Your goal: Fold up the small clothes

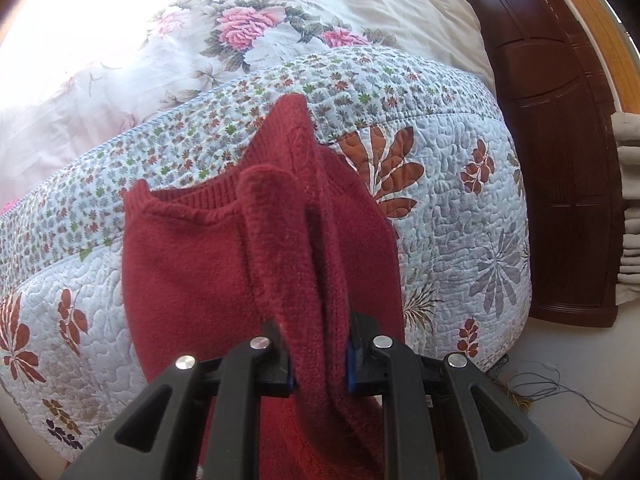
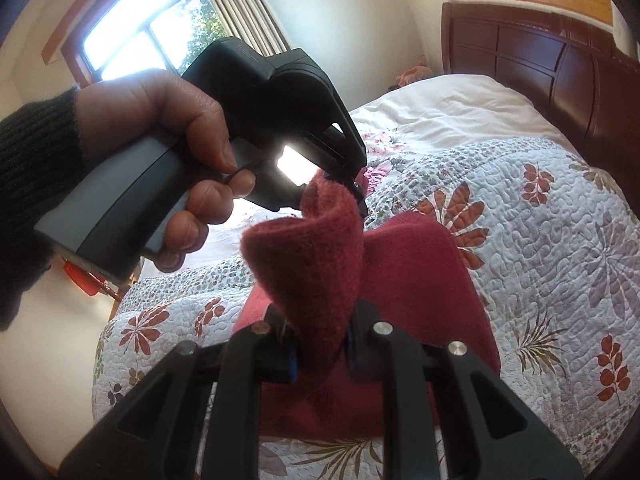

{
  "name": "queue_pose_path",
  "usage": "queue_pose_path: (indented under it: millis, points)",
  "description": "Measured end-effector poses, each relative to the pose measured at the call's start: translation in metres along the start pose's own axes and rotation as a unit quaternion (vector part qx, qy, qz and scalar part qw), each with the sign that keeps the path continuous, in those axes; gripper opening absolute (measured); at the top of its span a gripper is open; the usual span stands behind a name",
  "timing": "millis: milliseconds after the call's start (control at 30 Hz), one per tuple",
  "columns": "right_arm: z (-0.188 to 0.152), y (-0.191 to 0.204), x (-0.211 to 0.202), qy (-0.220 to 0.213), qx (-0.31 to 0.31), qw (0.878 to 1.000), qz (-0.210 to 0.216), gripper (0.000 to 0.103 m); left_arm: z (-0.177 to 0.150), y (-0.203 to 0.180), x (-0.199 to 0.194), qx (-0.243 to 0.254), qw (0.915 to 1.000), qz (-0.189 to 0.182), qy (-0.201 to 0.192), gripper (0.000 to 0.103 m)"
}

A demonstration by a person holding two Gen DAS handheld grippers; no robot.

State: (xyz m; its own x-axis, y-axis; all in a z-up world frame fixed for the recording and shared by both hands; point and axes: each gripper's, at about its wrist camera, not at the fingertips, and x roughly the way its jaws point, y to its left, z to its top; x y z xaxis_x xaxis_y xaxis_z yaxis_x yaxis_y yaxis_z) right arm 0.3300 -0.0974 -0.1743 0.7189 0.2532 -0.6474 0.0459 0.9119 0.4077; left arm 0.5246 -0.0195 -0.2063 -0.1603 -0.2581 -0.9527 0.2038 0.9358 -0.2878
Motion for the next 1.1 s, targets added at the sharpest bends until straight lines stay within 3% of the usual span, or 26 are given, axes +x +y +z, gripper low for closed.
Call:
queue_pose_path:
  millis: [267, 500, 600, 633, 700, 800, 867, 933, 1033, 1100]
  points:
    - [-0.013, -0.05, 0.003, 0.015, 0.066, 0.997, 0.032, 0.016, 0.003, -0.032, 0.031, 0.013, 0.999, 0.041, 0.012, 0.017]
    - [-0.031, -0.088, 0.01, 0.035, 0.115, 0.99, 0.076, 0.016, -0.002, -0.046, 0.048, 0.023, 0.9977, 0.063, -0.004, 0.017]
    - [-0.038, -0.102, 0.013, 0.044, 0.138, 0.985, 0.096, 0.016, -0.004, -0.045, 0.05, 0.014, 0.9984, 0.049, -0.022, 0.027]
    - [-0.04, -0.106, 0.015, 0.049, 0.146, 0.983, 0.102, 0.016, -0.004, -0.045, 0.048, 0.011, 0.9989, 0.034, -0.03, 0.037]
    - [-0.045, -0.117, 0.021, 0.067, 0.164, 0.977, 0.12, 0.018, -0.006, -0.043, 0.04, 0.004, 0.9987, -0.009, -0.051, 0.045]
    - [-0.054, -0.141, 0.028, 0.098, 0.198, 0.964, 0.146, 0.033, -0.017, -0.031, 0.011, -0.009, 0.9921, -0.073, -0.101, 0.054]
    - [-0.059, -0.16, 0.031, 0.118, 0.228, 0.949, 0.181, 0.049, -0.034, -0.018, -0.013, -0.009, 0.9852, -0.104, -0.136, 0.057]
    - [-0.059, -0.178, 0.032, 0.136, 0.259, 0.93, 0.223, 0.072, -0.057, -0.004, -0.034, 0.0, 0.9795, -0.121, -0.161, 0.06]
    - [-0.055, -0.193, 0.046, 0.192, 0.288, 0.894, 0.283, 0.076, -0.105, 0.016, -0.055, 0.029, 0.9722, -0.143, -0.183, 0.063]
    - [-0.048, -0.195, 0.053, 0.215, 0.279, 0.888, 0.295, 0.077, -0.14, 0.025, -0.059, 0.056, 0.9702, -0.14, -0.19, 0.063]
